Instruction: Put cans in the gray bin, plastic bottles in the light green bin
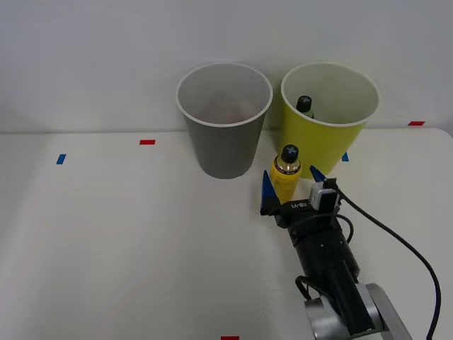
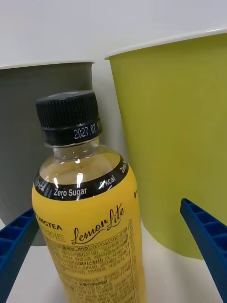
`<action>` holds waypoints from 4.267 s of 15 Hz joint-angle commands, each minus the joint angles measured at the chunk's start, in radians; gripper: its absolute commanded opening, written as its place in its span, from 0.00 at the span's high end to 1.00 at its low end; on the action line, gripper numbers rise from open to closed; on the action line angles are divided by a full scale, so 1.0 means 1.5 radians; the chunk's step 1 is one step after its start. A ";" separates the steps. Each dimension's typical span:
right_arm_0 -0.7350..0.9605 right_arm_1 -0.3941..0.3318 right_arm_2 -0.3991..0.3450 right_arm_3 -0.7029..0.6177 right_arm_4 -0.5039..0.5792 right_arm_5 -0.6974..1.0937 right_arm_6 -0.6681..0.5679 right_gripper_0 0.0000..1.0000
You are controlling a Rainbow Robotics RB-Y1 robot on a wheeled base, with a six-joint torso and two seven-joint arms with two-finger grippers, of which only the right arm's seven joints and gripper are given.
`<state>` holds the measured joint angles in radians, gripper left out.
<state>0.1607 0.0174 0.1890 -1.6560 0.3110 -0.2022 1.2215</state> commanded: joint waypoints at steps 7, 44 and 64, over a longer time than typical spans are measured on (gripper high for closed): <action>-0.008 0.000 0.002 0.000 0.002 0.030 0.004 0.00; -0.039 0.000 -0.008 0.000 0.002 0.060 0.012 1.00; -0.019 -0.005 0.037 -0.396 -0.051 0.198 -0.200 1.00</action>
<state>0.1772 0.0047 0.2595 -2.1788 0.2391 0.0000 0.9285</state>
